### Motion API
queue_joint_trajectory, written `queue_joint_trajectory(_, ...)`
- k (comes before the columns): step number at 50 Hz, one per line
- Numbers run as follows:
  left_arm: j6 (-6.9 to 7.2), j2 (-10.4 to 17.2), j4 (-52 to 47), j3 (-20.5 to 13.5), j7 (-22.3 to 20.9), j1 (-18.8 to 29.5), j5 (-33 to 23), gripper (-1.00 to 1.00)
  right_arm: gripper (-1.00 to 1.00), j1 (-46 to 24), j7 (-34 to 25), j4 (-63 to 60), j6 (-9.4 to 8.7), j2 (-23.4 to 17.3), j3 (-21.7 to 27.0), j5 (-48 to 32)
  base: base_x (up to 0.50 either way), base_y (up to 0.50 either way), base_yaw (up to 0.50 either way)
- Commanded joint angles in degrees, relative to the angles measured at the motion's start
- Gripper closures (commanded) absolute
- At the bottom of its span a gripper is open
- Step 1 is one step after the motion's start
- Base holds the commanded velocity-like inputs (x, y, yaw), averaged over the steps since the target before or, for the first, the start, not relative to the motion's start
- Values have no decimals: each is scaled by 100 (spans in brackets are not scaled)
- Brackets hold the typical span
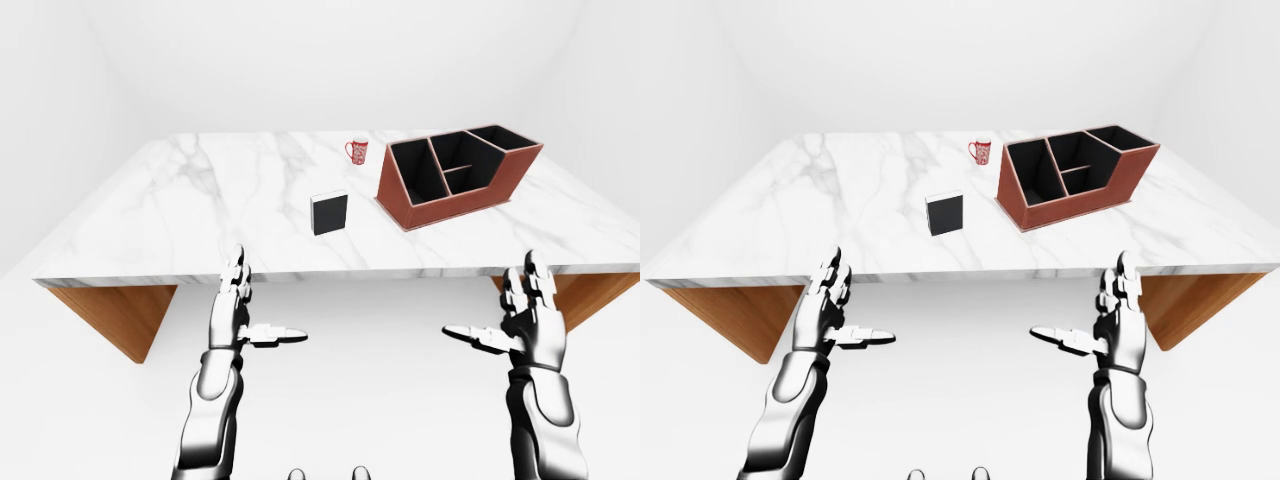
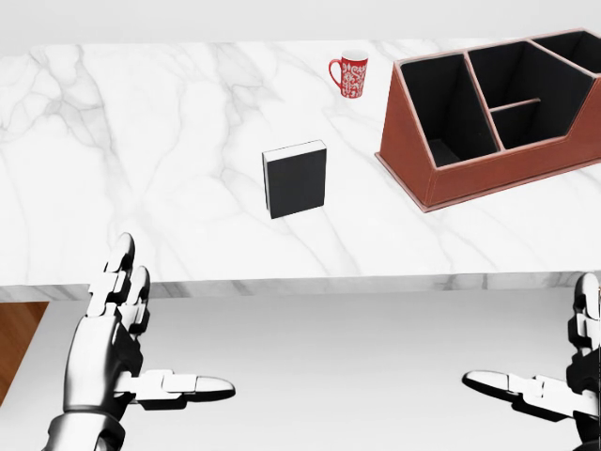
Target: Pick up the book and place it in the left compartment of the caddy.
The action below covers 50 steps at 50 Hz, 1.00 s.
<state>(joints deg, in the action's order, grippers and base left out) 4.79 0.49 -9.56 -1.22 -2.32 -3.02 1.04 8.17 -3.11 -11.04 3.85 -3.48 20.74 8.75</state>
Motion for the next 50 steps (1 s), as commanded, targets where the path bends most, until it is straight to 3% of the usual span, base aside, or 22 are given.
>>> queue_joint_trajectory(1, -309, -15, 333, -110, 133, 154, 34, -100, -100, 322, -151, -605, -221, 149, 449, 170, 0, 0, 0)
queue_joint_trajectory(3, -283, 20, 399, -109, 104, 187, 64, -100, -100, 374, -184, -764, -317, 224, 580, 377, 0, 0, 0)
queue_joint_trajectory(5, -370, 33, 596, -149, 93, 269, 114, -100, -100, 403, -202, -845, -370, 248, 641, 400, 0, 0, 0)
queue_joint_trajectory(7, -585, 47, 879, -157, 77, 347, 119, -100, -100, 506, -208, -1158, -536, 315, 682, 335, 0, 0, 0)
queue_joint_trajectory(12, -592, 52, 888, -153, 82, 349, 122, -100, -100, 494, -241, -1174, -555, 347, 711, 312, 0, 0, 0)
queue_joint_trajectory(13, -762, 69, 1132, -173, 62, 421, 123, -100, -100, 601, -219, -1497, -741, 422, 773, 382, 0, 0, 0)
queue_joint_trajectory(14, -774, 72, 1150, -173, 61, 426, 124, -100, -100, 601, -230, -1519, -758, 438, 786, 378, 0, 0, 0)
queue_joint_trajectory(15, -868, 80, 1286, -188, 59, 470, 129, -100, -100, 650, -123, -1768, -885, 399, 903, 96, 0, 0, 0)
queue_joint_trajectory(17, -904, 87, 1333, -183, 60, 482, 126, -100, -100, 659, -267, -1908, -885, 473, 1104, 265, 0, 0, 0)
queue_joint_trajectory(19, -910, 88, 1339, -178, 62, 483, 124, -100, -100, 660, -351, -1945, -885, 530, 1237, 371, 0, 0, 0)
queue_joint_trajectory(23, -795, 90, 1145, -224, 120, 441, 184, -100, -100, 714, -537, -1957, -885, 586, 1559, 560, 0, 0, 0)
queue_joint_trajectory(31, -953, 100, 1333, -223, 148, 497, 163, -100, -100, 839, -780, -2295, -885, 631, 2292, 976, 0, 0, 0)
queue_joint_trajectory(39, -979, 99, 1365, -224, 153, 497, 163, -100, -100, 816, -993, -2115, -885, 655, 2873, 1190, 0, 0, 0)
queue_joint_trajectory(48, -979, 85, 1195, -209, 173, 430, 156, -100, -100, 812, -1050, -2042, -885, 635, 3018, 1263, 0, 0, 0)
queue_joint_trajectory(50, -914, 77, 1061, -188, 175, 372, 148, -100, -100, 836, -1042, -2071, -885, 626, 3082, 1310, 0, 0, 0)
